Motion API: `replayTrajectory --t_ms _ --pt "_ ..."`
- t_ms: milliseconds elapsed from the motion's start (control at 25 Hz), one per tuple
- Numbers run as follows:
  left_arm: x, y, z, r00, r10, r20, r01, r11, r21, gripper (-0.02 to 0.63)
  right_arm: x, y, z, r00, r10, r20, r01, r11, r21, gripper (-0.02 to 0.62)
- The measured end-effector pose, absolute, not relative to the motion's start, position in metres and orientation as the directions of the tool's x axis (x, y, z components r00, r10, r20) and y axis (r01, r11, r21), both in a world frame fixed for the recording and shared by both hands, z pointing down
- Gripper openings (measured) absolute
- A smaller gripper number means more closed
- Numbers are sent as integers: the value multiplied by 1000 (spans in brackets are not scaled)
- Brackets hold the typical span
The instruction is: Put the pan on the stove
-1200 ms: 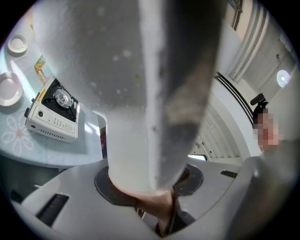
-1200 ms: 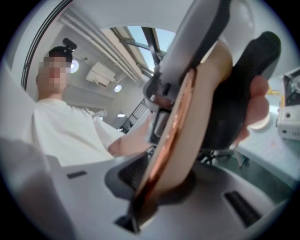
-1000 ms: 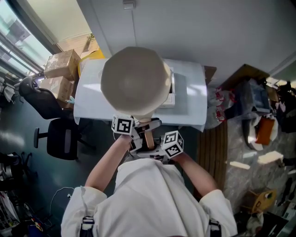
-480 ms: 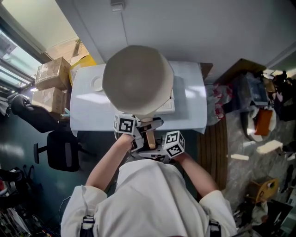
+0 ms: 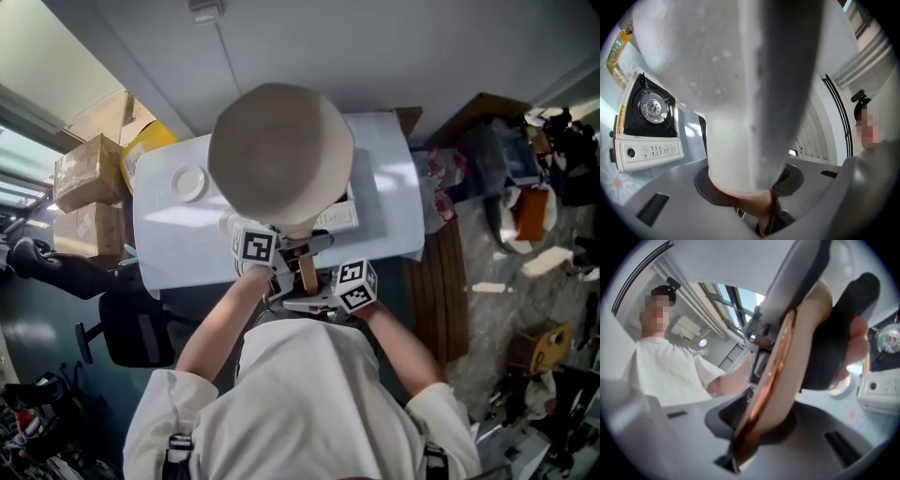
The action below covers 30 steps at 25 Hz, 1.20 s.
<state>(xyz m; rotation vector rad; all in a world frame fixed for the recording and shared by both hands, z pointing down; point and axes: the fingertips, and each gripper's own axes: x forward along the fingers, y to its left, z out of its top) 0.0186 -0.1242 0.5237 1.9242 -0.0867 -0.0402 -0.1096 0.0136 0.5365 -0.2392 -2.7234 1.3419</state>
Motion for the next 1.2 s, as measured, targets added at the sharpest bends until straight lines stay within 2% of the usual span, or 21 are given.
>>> replayTrajectory --t_ms 440,960,1200 --pt "28 -158 542 1000 1 21 -20 -324 946 166 -111 -30 551 -994 106 25 41 580 -813 78" --pt "54 -189 570 995 -71 70 -86 -273 958 166 -74 -51 573 -984 178 27 77 550 -832 81" --pt "62 -196 589 995 -84 49 -69 -249 966 166 -65 -56 592 -980 198 24 87 531 -843 81"
